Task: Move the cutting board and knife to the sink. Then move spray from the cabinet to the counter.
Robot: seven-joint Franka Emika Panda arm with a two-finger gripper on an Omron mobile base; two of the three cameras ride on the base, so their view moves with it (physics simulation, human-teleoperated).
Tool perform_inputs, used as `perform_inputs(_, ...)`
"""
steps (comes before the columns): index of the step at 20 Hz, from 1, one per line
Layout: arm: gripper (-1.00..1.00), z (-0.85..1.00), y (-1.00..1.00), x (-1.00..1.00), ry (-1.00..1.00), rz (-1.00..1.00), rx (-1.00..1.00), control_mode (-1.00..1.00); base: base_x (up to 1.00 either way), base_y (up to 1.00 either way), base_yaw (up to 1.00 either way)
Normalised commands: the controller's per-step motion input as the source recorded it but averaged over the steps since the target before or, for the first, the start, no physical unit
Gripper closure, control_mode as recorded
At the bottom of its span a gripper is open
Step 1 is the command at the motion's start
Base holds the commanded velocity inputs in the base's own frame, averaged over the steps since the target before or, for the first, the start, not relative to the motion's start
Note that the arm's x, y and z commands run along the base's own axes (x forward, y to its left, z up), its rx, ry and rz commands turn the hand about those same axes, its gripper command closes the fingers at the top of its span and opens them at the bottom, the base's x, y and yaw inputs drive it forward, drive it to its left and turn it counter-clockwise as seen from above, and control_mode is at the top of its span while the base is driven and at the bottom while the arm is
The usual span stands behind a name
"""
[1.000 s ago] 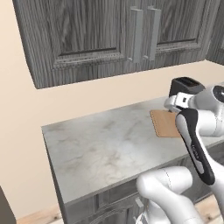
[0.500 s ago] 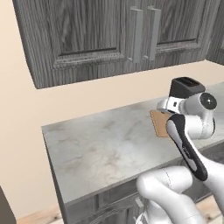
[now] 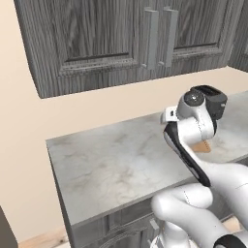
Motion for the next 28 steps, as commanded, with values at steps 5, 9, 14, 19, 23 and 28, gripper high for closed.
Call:
perform_inputs(5, -1.0, 0.0, -0.01, 0.03, 0.0, 0.01, -0.03, -1.0, 0.0, 0.0, 0.0)
perform_inputs(9, -1.0, -0.05, -0.35, 0.31, -0.01, 0.16, 0.0, -1.0, 0.0, 0.0, 0.0)
perform_inputs(14, -1.0, -0.03, -0.44, 0.4, 0.0, 0.2, 0.01, -1.0, 0.0, 0.0, 0.0)
perform_inputs(19, -1.0, 0.0, -0.23, 0.34, 0.0, 0.13, 0.0, -1.0, 0.0, 0.0, 0.0)
perform_inputs(23, -1.0, 0.0, -0.1, 0.35, 0.0, 0.07, 0.0, -1.0, 0.0, 0.0, 0.0)
perform_inputs(28, -1.0, -0.02, 0.0, 0.39, 0.0, 0.0, 0.0, -1.0, 0.0, 0.0, 0.0)
